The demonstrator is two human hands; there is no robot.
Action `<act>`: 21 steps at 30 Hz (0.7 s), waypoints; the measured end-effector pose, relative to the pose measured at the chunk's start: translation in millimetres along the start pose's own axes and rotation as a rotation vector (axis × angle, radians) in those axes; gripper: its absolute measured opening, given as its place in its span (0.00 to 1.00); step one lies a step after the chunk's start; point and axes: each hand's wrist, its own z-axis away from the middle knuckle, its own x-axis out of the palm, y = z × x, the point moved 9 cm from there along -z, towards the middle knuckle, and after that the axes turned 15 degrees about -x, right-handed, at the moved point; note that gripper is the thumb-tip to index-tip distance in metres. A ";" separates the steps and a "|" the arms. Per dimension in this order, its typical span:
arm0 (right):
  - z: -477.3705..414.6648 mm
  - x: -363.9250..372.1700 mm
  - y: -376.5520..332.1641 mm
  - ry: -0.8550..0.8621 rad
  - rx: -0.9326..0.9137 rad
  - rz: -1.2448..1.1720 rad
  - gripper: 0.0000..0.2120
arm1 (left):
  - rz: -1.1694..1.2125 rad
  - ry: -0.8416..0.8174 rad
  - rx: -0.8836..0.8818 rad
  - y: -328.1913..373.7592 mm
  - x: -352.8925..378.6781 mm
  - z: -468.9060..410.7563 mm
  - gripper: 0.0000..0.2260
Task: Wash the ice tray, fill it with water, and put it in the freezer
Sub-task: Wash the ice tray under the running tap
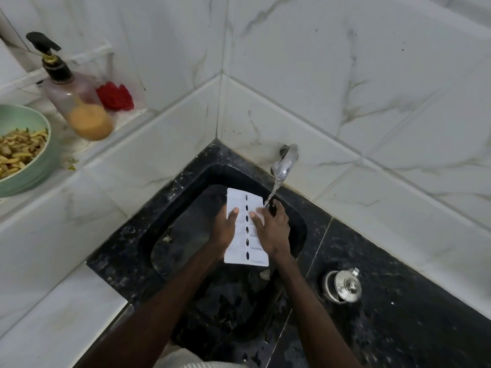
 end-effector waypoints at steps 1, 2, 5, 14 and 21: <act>-0.6 -0.8 -2.5 0.003 0.000 -0.026 0.26 | 0.001 -0.007 0.010 1.9 1.7 2.6 0.14; -0.7 -0.4 -8.3 -0.006 -0.031 -0.042 0.26 | 0.007 -0.013 0.020 4.2 1.1 3.7 0.14; 1.8 -2.7 -17.9 -0.032 -0.137 -0.015 0.24 | 0.007 -0.025 0.023 9.2 -4.7 2.0 0.14; -0.1 0.7 -13.1 -0.093 -0.108 -0.063 0.27 | -0.005 -0.042 -0.014 8.6 0.3 4.9 0.15; -17.1 -17.4 15.1 0.131 -0.037 -0.039 0.19 | 0.015 -0.040 -0.085 -1.0 1.7 12.8 0.12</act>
